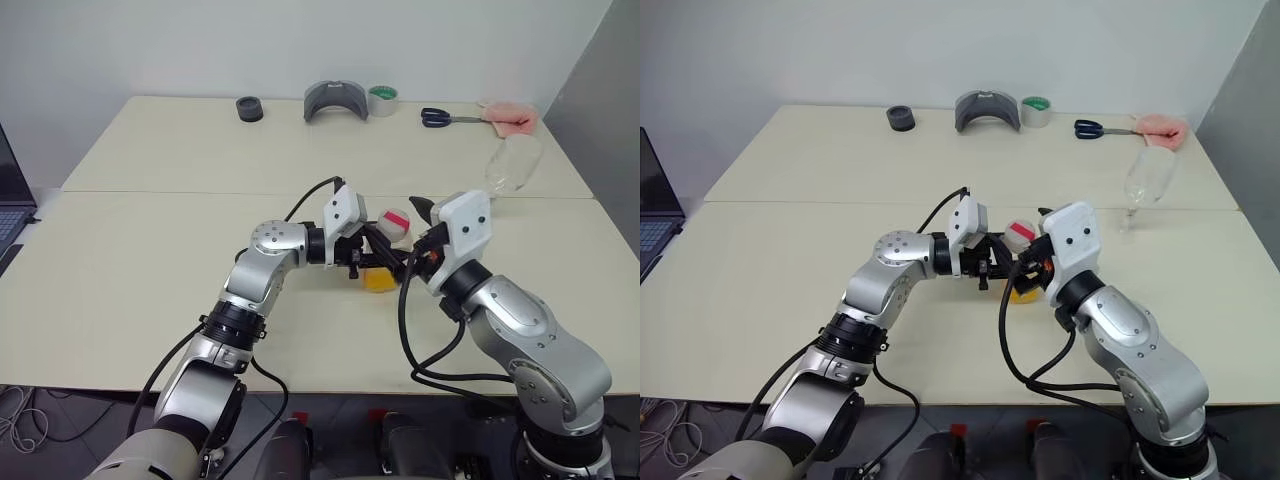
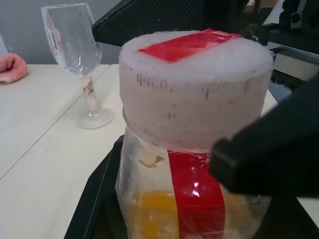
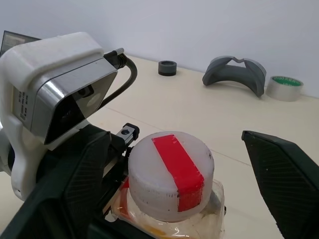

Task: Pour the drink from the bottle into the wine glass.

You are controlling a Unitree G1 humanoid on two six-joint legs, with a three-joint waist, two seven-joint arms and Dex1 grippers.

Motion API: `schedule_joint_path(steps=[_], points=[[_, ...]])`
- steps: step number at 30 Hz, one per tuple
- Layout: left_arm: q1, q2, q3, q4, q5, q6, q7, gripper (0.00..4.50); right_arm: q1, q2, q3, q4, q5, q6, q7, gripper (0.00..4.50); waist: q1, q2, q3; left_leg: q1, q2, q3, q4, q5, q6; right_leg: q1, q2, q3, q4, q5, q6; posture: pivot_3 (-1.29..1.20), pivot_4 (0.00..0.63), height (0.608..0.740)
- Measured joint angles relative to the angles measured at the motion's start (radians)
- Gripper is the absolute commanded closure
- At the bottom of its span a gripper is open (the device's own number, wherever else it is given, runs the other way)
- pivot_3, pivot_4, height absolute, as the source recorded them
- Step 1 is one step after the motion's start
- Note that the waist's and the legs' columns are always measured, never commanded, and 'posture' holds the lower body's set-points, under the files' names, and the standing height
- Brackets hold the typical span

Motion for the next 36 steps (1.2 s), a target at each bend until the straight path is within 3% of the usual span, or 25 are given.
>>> schedule_joint_path(steps=[5,6,11,17,21,25,27,31,33,36], points=[[0.000,-0.003,0.000,0.000,0.001,-0.001,0.001,2.58,0.001,0.000,0.001,0.007,0.001,-0.002,0.024,2.57,0.000,0.000,0.000,0.000,0.000,0.000,0.000,0.000,0.000,0.000,0.000,0.000,0.000,0.000,0.000,0.00,0.150,0.740],[0.000,-0.002,0.000,0.000,0.001,-0.001,0.001,2.58,0.001,-0.001,0.001,0.011,0.000,-0.008,0.031,2.62,0.000,0.000,0.000,0.000,0.000,0.000,0.000,0.000,0.000,0.000,0.000,0.000,0.000,0.000,0.000,0.00,0.150,0.740],[0.000,0.003,0.003,0.000,0.002,-0.002,0.001,2.58,-0.014,-0.071,0.007,0.088,-0.011,-0.119,0.158,2.62,0.000,0.000,0.000,0.000,0.000,0.001,0.000,0.000,0.000,0.000,0.000,0.000,0.000,0.000,0.000,0.00,0.150,0.740],[-0.003,0.017,-0.002,0.000,0.002,-0.030,-0.055,2.59,-0.192,-0.328,0.008,0.352,0.061,-0.327,0.671,2.62,-0.001,0.000,0.000,0.001,0.000,0.001,0.001,0.000,0.000,0.001,0.000,-0.001,0.000,0.000,0.000,0.00,0.150,0.740],[-0.024,0.017,-0.006,0.004,0.001,-0.038,-0.088,2.60,-0.324,-0.384,0.002,0.500,0.116,-0.323,0.891,2.62,-0.002,0.000,0.000,0.000,0.000,0.001,0.000,0.000,0.000,0.000,0.000,-0.001,0.000,0.000,0.000,0.00,0.150,0.740],[-0.031,0.012,-0.007,0.005,0.001,-0.040,-0.092,2.60,-0.358,-0.397,0.002,0.536,0.121,-0.315,0.958,2.62,0.000,0.000,0.000,0.000,0.000,0.001,0.000,0.000,0.000,0.000,-0.001,-0.001,-0.001,0.000,0.000,0.00,0.150,0.740],[-0.031,0.012,-0.009,0.005,0.001,-0.038,-0.091,2.60,-0.352,-0.392,-0.007,0.532,0.126,-0.299,0.952,1.92,0.001,0.000,0.000,-0.001,0.000,0.001,0.001,0.000,0.000,0.000,-0.002,0.000,-0.001,0.000,0.000,0.00,0.150,0.740],[-0.031,0.009,-0.016,0.005,0.002,-0.035,-0.088,2.60,-0.298,-0.387,-0.048,0.479,0.132,-0.277,0.897,1.89,0.002,0.000,0.000,-0.001,0.000,0.000,0.001,0.000,0.000,0.000,-0.003,0.000,0.000,0.000,0.000,0.00,0.150,0.740],[-0.031,0.000,-0.018,0.004,0.002,-0.030,-0.085,2.60,-0.250,-0.389,-0.104,0.416,0.150,-0.245,0.837,1.29,0.003,0.000,0.000,-0.002,0.000,0.000,0.001,0.000,0.000,0.000,-0.003,-0.001,-0.001,0.000,0.000,0.00,0.150,0.740],[-0.032,0.001,-0.019,0.006,0.004,-0.022,-0.079,2.60,-0.174,-0.405,-0.189,0.315,0.187,-0.197,0.774,1.29,0.005,0.000,0.000,-0.002,0.000,-0.001,0.001,0.000,0.000,0.000,-0.003,-0.001,0.000,0.000,0.000,0.00,0.150,0.740]])
